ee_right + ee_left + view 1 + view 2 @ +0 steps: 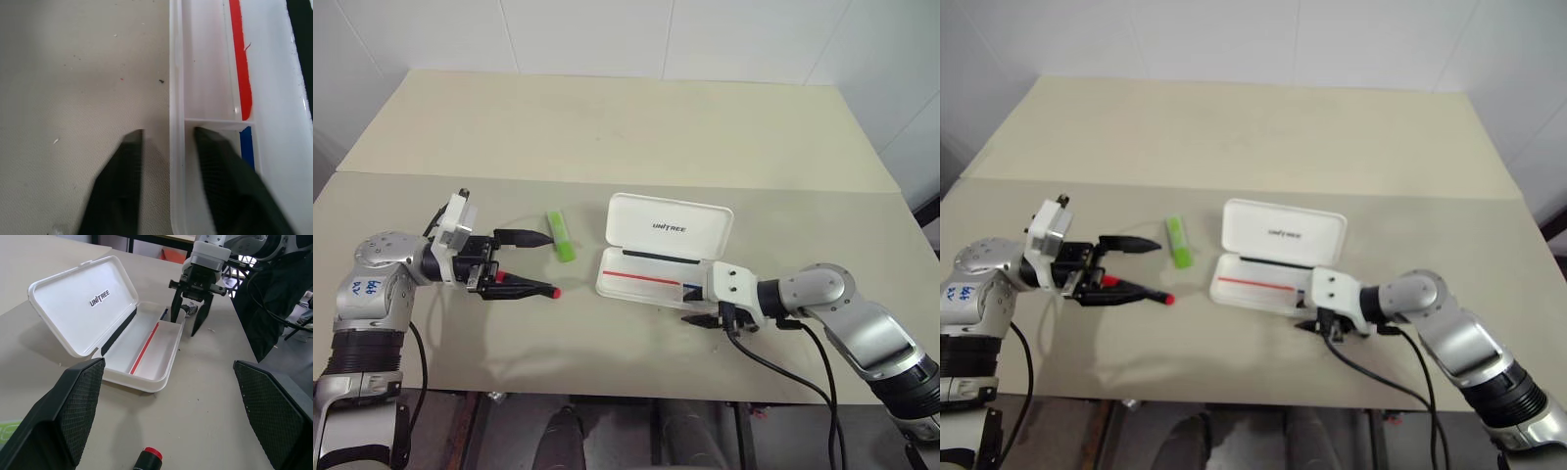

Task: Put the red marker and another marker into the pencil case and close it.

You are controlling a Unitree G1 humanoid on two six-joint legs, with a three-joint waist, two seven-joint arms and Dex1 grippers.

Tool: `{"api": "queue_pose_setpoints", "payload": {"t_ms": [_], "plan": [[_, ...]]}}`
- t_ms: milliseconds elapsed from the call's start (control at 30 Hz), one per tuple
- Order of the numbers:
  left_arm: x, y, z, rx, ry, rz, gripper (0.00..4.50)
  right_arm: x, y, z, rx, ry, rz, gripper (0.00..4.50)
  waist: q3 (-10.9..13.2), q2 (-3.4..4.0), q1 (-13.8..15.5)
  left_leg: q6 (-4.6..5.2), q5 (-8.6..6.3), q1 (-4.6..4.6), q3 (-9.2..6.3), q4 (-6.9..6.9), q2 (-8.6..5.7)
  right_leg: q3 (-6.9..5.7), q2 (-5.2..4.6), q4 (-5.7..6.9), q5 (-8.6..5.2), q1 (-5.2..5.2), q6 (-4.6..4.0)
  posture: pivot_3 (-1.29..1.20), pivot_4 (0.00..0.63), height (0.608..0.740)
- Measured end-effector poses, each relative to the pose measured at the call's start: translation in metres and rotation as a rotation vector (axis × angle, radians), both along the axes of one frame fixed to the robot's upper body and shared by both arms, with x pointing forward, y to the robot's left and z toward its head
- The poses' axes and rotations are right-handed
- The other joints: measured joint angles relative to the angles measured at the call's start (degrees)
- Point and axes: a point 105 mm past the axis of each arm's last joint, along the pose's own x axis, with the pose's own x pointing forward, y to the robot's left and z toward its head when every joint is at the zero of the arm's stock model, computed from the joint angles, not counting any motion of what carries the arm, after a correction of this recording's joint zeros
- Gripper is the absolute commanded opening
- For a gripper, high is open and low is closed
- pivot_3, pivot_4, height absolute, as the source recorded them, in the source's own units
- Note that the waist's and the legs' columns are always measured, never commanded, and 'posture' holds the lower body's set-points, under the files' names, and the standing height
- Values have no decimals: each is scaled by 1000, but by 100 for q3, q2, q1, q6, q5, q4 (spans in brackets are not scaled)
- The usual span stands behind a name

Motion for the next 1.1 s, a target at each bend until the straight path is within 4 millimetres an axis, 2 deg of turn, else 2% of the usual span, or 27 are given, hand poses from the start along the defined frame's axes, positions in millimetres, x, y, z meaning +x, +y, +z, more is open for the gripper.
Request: {"api": "queue_pose_setpoints", "payload": {"t_ms": [133,167,400,533,633,767,933,1100], "plan": [[-2,-3,0,1,-3,-6,4500,-2,1,2,16,3,5,4405,0,0,3,0,0,0,0,0,0,0,0,0,1,0,1,0,150,740],[-2,-3,1,-2,-5,-8,4500,-3,1,4,28,2,7,4462,0,0,5,0,0,0,0,0,0,0,0,0,1,0,2,0,150,740],[-9,8,-1,41,26,11,4500,-7,9,38,230,-33,22,4462,0,-1,-10,0,0,4,0,1,1,-2,0,15,-2,-1,-2,0,150,740],[-10,20,0,82,42,34,4500,-9,8,46,268,-41,22,4462,0,-1,-5,0,0,4,0,1,1,-2,0,14,-9,-1,-16,0,150,740],[-7,26,-2,93,44,59,4500,-12,6,39,268,-21,15,4462,-1,-1,13,0,0,2,1,1,1,-2,0,11,-10,-1,-17,0,150,740],[-6,24,-2,101,46,50,4500,-15,5,35,255,-37,31,4462,-1,-1,9,0,0,2,0,1,1,-2,0,10,-10,-1,-16,0,150,740],[-7,22,-13,125,101,39,4500,-24,4,14,174,-41,94,4462,-1,-2,6,0,0,3,2,1,1,-1,0,11,-10,-1,-16,0,150,740],[-9,36,-25,239,200,88,4500,-23,-3,-2,113,-42,101,4462,-1,-2,-18,0,0,5,3,2,1,0,0,13,-10,-1,-18,0,150,740]]}}
